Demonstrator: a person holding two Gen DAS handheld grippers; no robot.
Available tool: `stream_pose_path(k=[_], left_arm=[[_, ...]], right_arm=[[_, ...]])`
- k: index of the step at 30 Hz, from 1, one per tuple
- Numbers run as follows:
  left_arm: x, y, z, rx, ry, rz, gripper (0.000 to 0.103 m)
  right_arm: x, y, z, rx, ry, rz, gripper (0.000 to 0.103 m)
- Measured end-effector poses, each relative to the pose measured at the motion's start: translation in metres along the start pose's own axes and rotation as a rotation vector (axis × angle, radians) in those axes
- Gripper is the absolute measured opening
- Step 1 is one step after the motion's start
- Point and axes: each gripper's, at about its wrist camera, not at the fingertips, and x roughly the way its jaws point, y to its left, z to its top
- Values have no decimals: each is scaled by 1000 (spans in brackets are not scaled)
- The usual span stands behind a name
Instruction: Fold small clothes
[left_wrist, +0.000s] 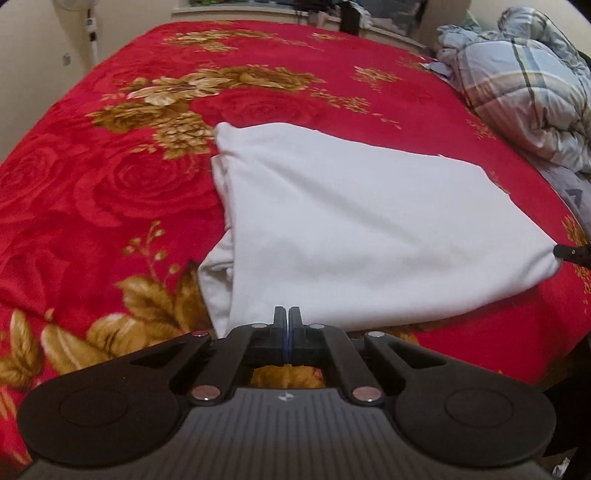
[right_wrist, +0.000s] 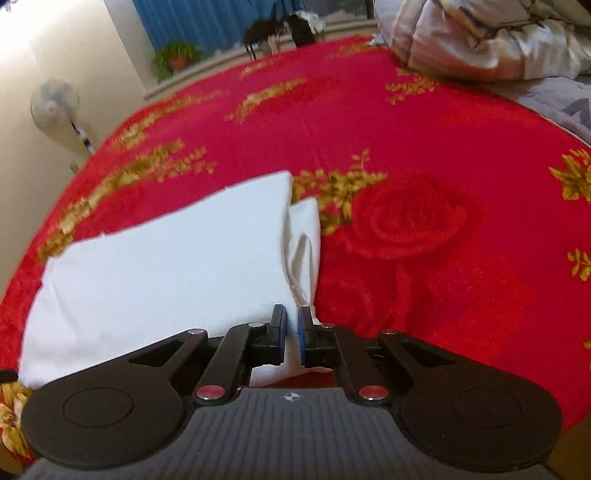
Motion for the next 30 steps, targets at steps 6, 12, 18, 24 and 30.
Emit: stream_pose_path(k=[6,12,18,24,30], left_arm=[[5,10,-4,-32,1,15,0],[8,17,0,-66,-17,-10,0],[-2,16,10,-111,-96,-113,1],[52,21,0,-120,144,32,2],[26,15,13,-147,17,-35,4]], right_arm=[[13,-4,-5,-5,48,-30,6],[25,0,-11,-46,104,-106,8],[4,-2,-4,-18,-25,-110,10],[39,-2,-17,-44,159,-117,24],[24,5,-15,-71,54,-108,32]])
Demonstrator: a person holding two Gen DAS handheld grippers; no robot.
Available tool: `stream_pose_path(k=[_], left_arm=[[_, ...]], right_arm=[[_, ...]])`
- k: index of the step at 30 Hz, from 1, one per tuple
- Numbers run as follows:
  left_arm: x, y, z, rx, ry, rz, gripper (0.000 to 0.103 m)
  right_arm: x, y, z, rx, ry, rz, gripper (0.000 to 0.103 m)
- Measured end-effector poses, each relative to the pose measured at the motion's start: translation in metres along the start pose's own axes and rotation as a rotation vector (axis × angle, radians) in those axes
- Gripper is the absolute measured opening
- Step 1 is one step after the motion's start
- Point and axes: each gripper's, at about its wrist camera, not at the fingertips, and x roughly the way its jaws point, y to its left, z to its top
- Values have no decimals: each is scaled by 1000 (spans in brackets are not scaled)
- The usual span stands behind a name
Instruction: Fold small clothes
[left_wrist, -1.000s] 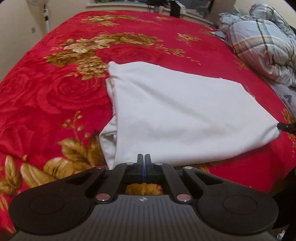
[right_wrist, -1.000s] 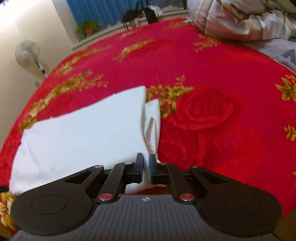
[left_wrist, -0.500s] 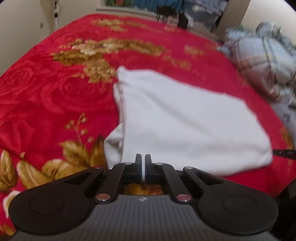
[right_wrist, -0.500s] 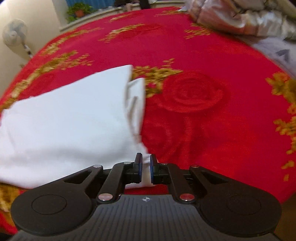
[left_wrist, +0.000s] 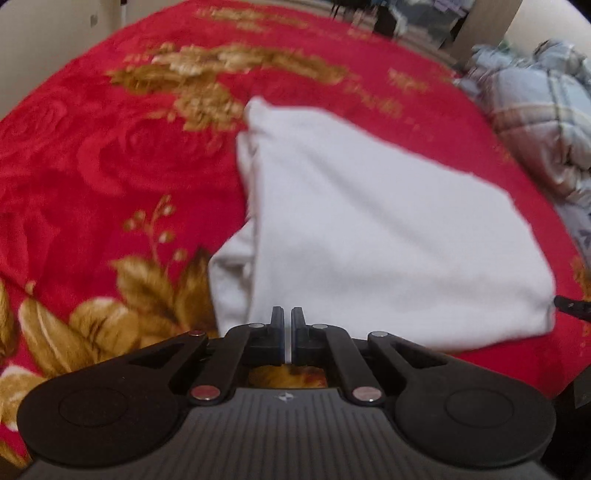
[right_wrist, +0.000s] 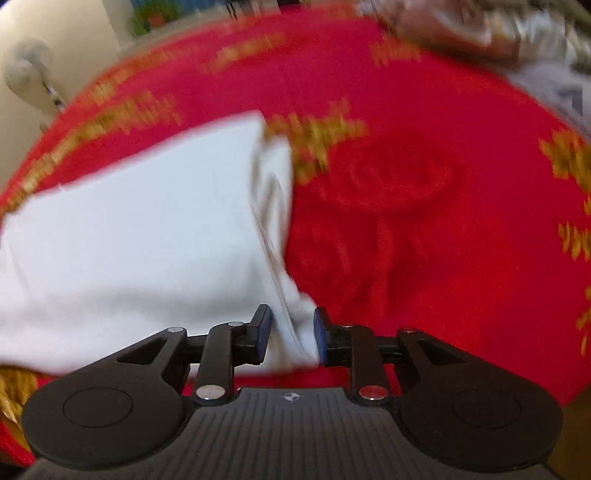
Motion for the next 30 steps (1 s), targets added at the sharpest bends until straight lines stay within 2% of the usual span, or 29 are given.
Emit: stream_pose_path(k=[2,5,7,9,11,12,13,16,19,23,25,26,28,29,30], left_arm=[[0,-2,1,-4,-7,-5,5],[15,-2,-2,16,47,60,15],[23,2,-7,19,88,92,15],[12,3,-4,-11,41,86,17],[-5,-2,0,19,-43,93,31],[-14,-6,2,38,-91,106,43],[-23,-10,4,54,-136,117,47],[-45,-15,11,70,-225,117,48],[-62,-11,17,44,-280,113,48],[-87,13,25,-29,-345,152,48],[-96,29,31,-73,-369,167,48],[-103,39,35,-104,-384,172,48],[-113,54,37,-159,-403,182,48],[-117,63,40,-183,-408,187,48],[-121,71,40,-210,-411,192,48]], right_arm=[[3,4,-2,-25,-5,-16,40],[28,3,-10,-46,116,-68,41],[28,3,-11,-34,118,-71,41],[16,5,-6,-36,54,-59,41],[1,9,-3,-58,-32,-57,43],[-7,12,-3,-74,-75,-63,45],[-13,14,-3,-85,-103,-68,47],[-23,21,-9,-94,-164,-76,48],[-29,33,-15,-84,-193,-59,48],[-47,69,-29,-103,-235,-18,48],[-54,95,-35,-123,-250,40,48],[-57,112,-39,-140,-258,71,47],[-62,143,-44,-168,-273,142,32],[-63,161,-47,-186,-275,189,21],[-65,180,-50,-205,-275,225,19]])
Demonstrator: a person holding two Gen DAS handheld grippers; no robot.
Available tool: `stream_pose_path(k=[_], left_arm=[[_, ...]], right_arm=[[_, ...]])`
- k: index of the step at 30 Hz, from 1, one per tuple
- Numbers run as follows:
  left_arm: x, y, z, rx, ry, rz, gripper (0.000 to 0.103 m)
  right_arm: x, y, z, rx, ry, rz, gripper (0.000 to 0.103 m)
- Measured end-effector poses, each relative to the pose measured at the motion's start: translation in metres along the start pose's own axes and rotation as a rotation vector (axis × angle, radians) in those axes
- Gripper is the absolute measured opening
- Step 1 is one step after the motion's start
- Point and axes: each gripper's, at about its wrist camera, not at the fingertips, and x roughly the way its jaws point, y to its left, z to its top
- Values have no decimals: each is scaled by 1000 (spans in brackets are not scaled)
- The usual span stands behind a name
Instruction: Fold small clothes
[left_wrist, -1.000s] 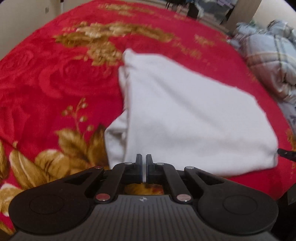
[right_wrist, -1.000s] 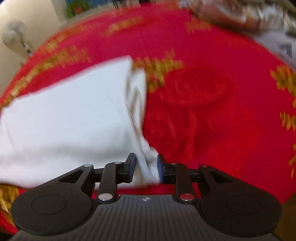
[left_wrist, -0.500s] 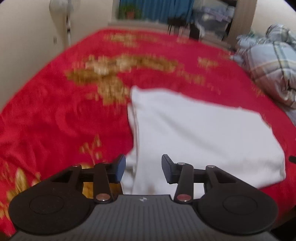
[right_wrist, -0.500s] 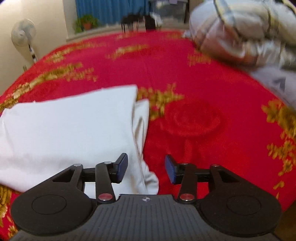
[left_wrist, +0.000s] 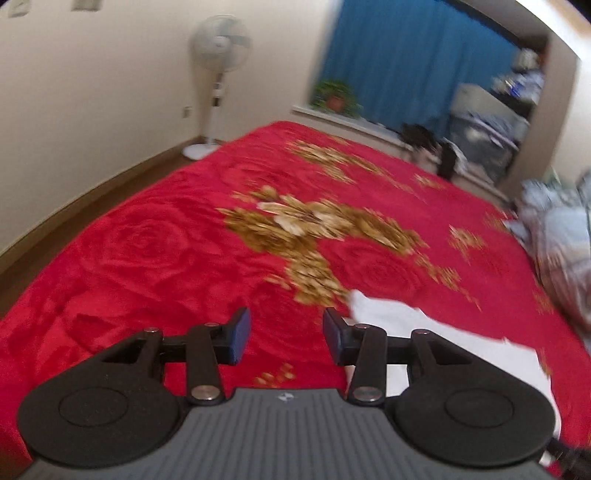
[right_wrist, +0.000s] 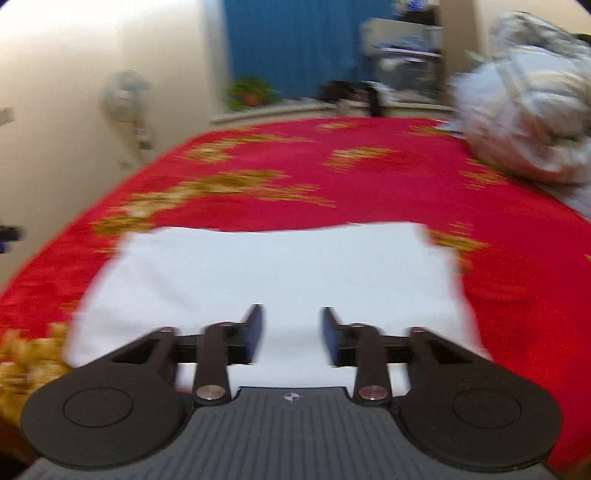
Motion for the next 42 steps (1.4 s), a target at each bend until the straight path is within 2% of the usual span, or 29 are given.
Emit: stream_pose_path(k=[4,8,10,13,14,15,17,20,27,35,42], left_arm=[[-3,24,8,-78,5,8,48],[-7,38,13,-91,-4,16,48],[-9,42,14,-100,-3,15,48],[-7,47,14,-111,0,10,48],[-7,49,15,-112,1,8,48],[-5,49,15,-112,1,5,48],[-4,50,16,-111,2,-2,48],[-3,50,17,-113,0,-10,48],[-3,47,19,-114,-1,-26,48],[-2,47,19,-112,2,-27,48],[1,47,18,-99,9,-25,48]], right_arm=[[23,76,-3,-120,31,166,19],[53,147,-17,-309,89,297,19],[69,176,-27,-393,120,313,21],[92,201,-41,-497,167,304,35],[99,203,-47,-527,181,283,42],[104,206,-51,-551,200,268,45],[113,210,-60,-595,216,239,45],[115,214,-64,-640,183,226,45],[120,213,-57,-666,158,196,11],[88,231,-40,-782,2,225,7],[71,241,-9,-720,-57,239,6]])
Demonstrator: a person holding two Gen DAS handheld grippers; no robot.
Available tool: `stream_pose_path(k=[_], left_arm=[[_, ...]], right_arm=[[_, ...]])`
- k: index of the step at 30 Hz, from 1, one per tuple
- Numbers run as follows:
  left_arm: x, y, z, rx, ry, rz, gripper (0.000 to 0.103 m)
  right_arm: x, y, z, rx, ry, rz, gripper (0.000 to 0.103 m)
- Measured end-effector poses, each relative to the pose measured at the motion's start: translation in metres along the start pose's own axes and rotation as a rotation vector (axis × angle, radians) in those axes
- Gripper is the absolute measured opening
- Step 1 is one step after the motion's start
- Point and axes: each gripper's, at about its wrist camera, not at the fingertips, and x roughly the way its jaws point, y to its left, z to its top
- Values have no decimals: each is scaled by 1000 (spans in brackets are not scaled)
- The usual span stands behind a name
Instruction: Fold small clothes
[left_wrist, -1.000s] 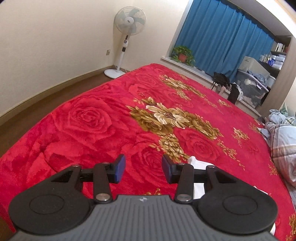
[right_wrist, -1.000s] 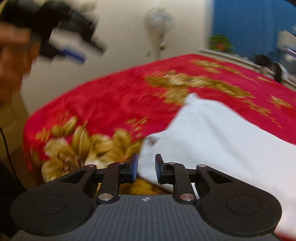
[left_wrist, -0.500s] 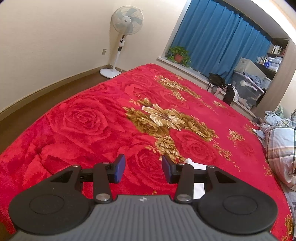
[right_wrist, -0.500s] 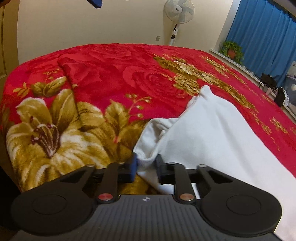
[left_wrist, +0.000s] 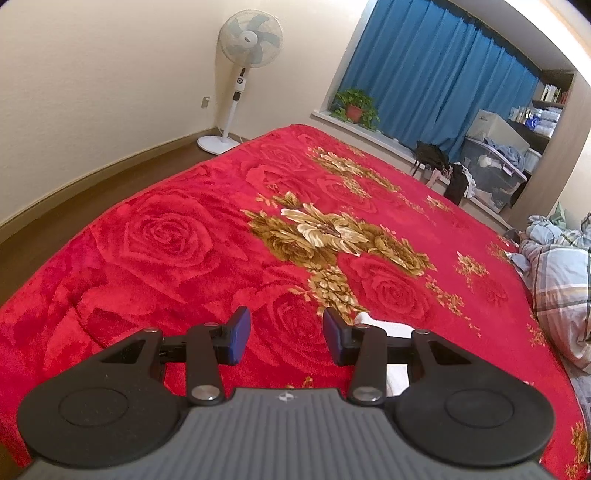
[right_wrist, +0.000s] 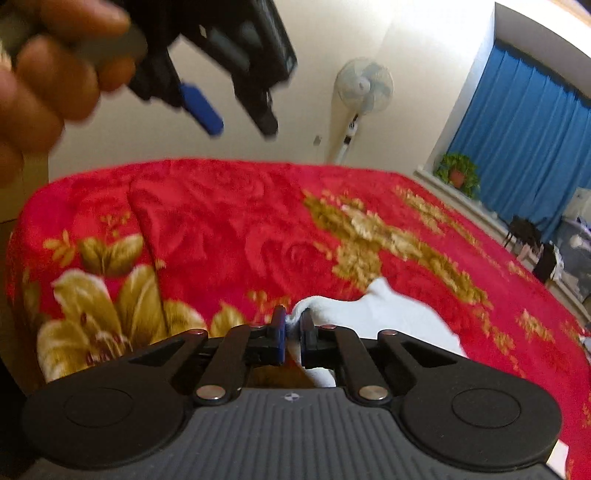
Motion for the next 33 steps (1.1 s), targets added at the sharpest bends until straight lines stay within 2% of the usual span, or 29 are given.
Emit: stream_pose_path(k=[3,7,10,13,15,18,20,22,23,25,27,28,30,33], left_arm=[[3,-1,0,1,7,3,48],[6,-8,0,11,15,-2,48],[10,-18,-2,30,23,-8,48],[15,-29,-6,47,35,-17,48],[18,-38,-8,67,40,-23,48],[23,-52,-13,98,49,-34,48],[28,-62,-16,123,60,-42,48],[32,-76,-22,157,70,-57,48],[34,-82,-26,174,75,-65,48],[38,-95,-33,206,86,-88,49],[39,-107,-43,240,97,-119,52],[40,-112,-49,255,99,-134,52],[41,-126,-62,292,109,-179,52],[41,-149,-87,366,137,-256,52]], right_arm=[[4,-13,-2,109,50,-2,7],[2,-40,-11,257,89,-62,7],[-18,-78,-17,422,50,-78,7],[-62,-134,-37,667,-62,-115,7],[-98,-174,-68,836,-123,-214,7],[-145,-222,-136,1076,-105,-409,7],[-165,-245,-185,1199,-8,-539,7],[-175,-263,-226,1283,128,-640,8],[-179,-271,-244,1353,186,-665,12],[-190,-288,-270,1476,251,-636,14],[-203,-302,-272,1488,195,-603,19],[-210,-312,-265,1444,153,-586,22],[-214,-334,-252,1362,96,-522,37],[-200,-378,-236,1220,70,-342,51]])
